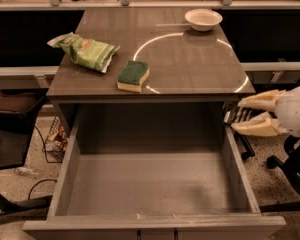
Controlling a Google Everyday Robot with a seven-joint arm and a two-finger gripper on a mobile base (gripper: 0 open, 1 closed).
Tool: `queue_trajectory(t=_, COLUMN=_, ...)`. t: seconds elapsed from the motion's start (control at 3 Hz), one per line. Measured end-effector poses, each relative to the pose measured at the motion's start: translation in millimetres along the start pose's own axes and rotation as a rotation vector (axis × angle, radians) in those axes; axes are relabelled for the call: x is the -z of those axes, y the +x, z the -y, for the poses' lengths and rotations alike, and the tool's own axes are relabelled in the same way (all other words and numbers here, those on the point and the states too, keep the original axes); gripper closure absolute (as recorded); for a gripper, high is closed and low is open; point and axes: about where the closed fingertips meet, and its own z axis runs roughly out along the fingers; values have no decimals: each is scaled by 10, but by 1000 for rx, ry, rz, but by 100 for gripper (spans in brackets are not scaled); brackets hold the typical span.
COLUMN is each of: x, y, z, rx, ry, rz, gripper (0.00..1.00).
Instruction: Place rxbar chocolate into top drawer
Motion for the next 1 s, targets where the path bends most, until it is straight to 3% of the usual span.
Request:
queue_trajectory(t=0.33, x=-190, y=87, z=-272, rx=1, ry=-64, rz=-2, gripper=100)
queue_trajectory(t=0.67, x=-190, y=87, z=-272, rx=1, ry=-64, rz=-2, gripper=100)
queue_trajectory(t=1.0, x=-512, y=59, z=-365, rx=34, ry=-91, rz=-51, gripper=100)
